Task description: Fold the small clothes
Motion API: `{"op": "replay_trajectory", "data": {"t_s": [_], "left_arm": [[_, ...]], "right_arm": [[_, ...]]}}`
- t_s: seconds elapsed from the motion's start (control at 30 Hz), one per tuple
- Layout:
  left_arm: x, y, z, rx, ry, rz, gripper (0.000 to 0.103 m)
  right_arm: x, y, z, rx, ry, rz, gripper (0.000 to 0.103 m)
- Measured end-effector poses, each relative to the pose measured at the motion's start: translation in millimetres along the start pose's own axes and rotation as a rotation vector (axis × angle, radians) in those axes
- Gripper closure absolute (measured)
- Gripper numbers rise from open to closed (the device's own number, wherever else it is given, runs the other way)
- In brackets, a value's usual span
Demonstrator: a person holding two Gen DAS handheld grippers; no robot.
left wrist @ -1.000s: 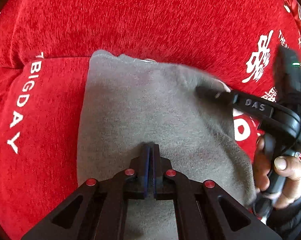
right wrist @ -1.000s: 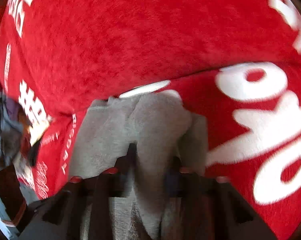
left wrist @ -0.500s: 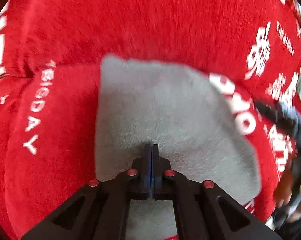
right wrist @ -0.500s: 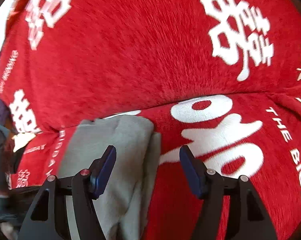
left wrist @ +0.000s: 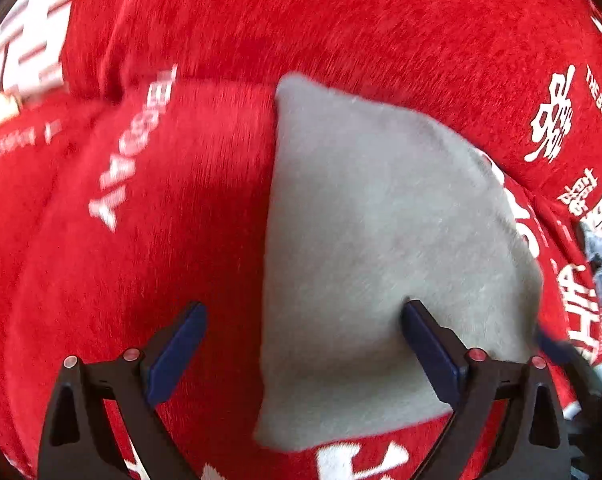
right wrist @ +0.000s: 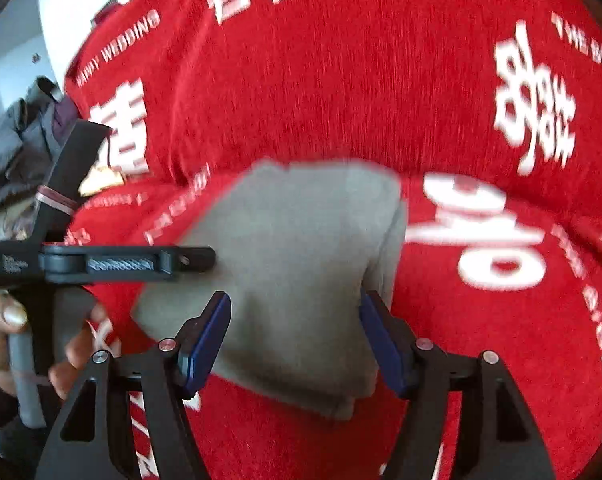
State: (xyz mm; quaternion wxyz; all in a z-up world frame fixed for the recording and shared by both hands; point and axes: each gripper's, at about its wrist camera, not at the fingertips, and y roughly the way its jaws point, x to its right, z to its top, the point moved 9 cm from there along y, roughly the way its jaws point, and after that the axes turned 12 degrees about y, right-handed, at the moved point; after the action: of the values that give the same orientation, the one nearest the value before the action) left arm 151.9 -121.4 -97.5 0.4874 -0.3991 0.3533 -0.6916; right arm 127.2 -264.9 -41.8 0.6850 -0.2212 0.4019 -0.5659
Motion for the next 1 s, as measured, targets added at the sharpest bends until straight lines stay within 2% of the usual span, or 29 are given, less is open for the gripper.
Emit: {"op": "replay_trajectory", "data": {"t_s": [0.07,0.1,0.17,0.27,0.37,0.4,0.43,0.47,0.53,0.57,0.6,0.63,0.67,0.73,0.8,0.87,0.93,0.97,1.0], "left_arm": [[-4.3,-11.1,-5.5,0.012,-0.008,-0.006,0.004],[-6.7,-21.7,-5.1,0.039,0.003,0.000,0.004],[-5.8,-36.5,-3.3,0.089,0.033,-0.007,0.004],[0.3,-37.7,-0.3,0.088,0.062,-0.018,0.004],[-2.5,-24.5,3.5,0.068,0.071,0.064,0.004],[-10.1,-13.4,-0.2,0.027,0.064,0.102,0.003],[-14.8,-7.4,-5.7,0.005,0.048,0.083,0.002],[-19.3,-4.8,-9.7,0.008,-0.003,0.030,0.002],[-22.9,-5.3,-13.0,-0.002,-0.015,-0.001,0.002],[-23.3,-8.2,-14.2,-0.005,0.003,-0.002,0.002],[-22.9,-11.6,-14.9,-0.008,0.019,0.002,0.002],[-23.1,-19.4,-14.6,-0.009,0.035,0.021,0.002],[-23.2,-25.5,-10.5,0.003,0.037,0.029,0.002],[-15.5,-40.4,2.5,0.060,0.041,-0.002,0.002],[-2.8,-43.9,20.0,0.079,0.047,-0.022,0.002],[7.4,-35.5,32.4,0.073,0.076,-0.005,0.002],[7.8,-10.0,35.9,0.016,0.098,0.042,0.002],[0.7,8.0,30.3,-0.044,0.096,0.078,0.000],[-3.0,17.2,25.2,-0.059,0.067,0.032,0.000]], "right_arm": [[23.2,20.5,-21.2,-0.136,0.100,-0.037,0.032],[30.8,19.2,-26.7,-0.158,0.153,-0.026,0.033],[34.4,-1.2,-22.6,-0.103,0.197,0.027,0.033],[28.4,-26.4,-2.1,0.002,0.128,-0.009,0.033],[8.4,-26.8,16.3,0.032,0.103,0.026,0.033],[-1.7,-25.3,20.3,0.043,0.086,0.041,0.033],[-11.3,-24.6,21.7,0.046,0.070,0.057,0.033],[-23.8,-21.8,20.8,0.039,0.045,0.080,0.032],[-33.5,-10.7,15.2,0.010,-0.001,0.097,0.027],[-27.5,0.3,7.8,-0.018,-0.028,0.046,0.025],[-13.8,13.4,1.5,-0.057,-0.029,-0.030,0.027],[1.1,25.3,-7.0,-0.115,-0.005,-0.072,0.028],[6.9,24.3,-10.0,-0.118,0.026,-0.033,0.028],[6.7,5.9,-4.1,-0.087,0.052,0.004,0.027],[-2.6,-12.6,11.7,-0.038,0.022,0.030,0.026],[-17.3,-18.6,30.8,0.002,-0.026,0.066,0.023],[-23.8,-8.1,43.4,-0.022,-0.041,0.113,0.023],[-22.6,7.0,46.3,-0.077,-0.026,0.152,0.023],[-15.5,26.8,45.8,-0.145,-0.010,0.157,0.023]]}}
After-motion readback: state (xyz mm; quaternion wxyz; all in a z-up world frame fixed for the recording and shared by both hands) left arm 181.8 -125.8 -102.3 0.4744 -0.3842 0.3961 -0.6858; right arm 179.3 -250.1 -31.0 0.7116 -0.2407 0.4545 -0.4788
